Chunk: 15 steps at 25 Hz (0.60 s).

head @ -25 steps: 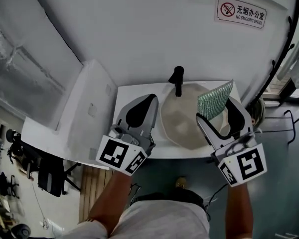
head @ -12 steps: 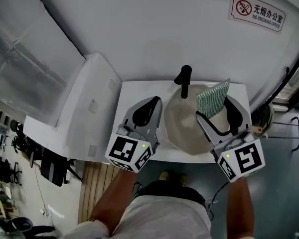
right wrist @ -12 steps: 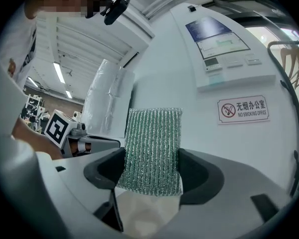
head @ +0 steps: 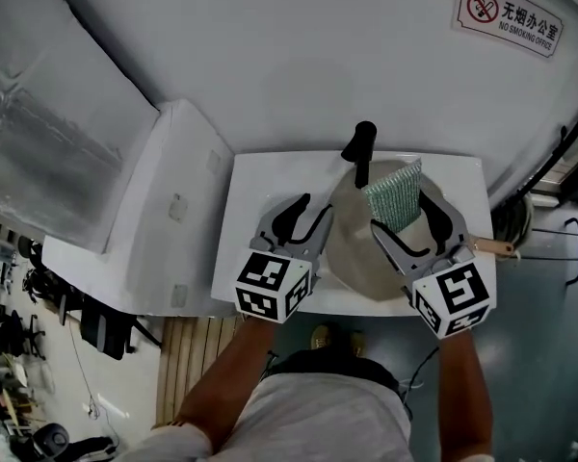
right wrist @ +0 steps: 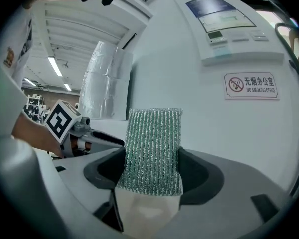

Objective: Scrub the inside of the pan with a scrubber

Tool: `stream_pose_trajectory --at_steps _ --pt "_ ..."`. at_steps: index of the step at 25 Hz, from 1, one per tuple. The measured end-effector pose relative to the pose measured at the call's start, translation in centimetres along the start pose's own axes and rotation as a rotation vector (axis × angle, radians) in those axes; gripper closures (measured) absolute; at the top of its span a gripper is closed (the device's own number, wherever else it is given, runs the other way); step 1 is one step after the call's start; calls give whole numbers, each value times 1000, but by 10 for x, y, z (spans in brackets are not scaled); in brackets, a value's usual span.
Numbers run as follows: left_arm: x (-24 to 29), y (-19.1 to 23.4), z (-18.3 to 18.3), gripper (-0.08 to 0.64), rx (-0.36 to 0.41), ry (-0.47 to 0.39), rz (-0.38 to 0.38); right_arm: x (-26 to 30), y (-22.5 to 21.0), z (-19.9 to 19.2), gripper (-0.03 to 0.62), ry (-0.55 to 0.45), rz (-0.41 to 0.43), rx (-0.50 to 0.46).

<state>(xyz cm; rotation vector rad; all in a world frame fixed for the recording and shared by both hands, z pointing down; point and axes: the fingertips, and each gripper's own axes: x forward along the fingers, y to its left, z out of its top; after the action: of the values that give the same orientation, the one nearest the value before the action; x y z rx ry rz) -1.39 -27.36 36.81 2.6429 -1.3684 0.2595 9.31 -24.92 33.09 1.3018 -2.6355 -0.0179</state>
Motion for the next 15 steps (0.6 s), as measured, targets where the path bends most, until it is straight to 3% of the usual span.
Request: stream_pose_trajectory --at_steps 9,15 --pt "24 5 -63 360 -64 230 -6 26 11 -57 253 177 74 2" --pt "37 2 -95 357 -94 334 -32 41 18 -97 253 300 126 -5"
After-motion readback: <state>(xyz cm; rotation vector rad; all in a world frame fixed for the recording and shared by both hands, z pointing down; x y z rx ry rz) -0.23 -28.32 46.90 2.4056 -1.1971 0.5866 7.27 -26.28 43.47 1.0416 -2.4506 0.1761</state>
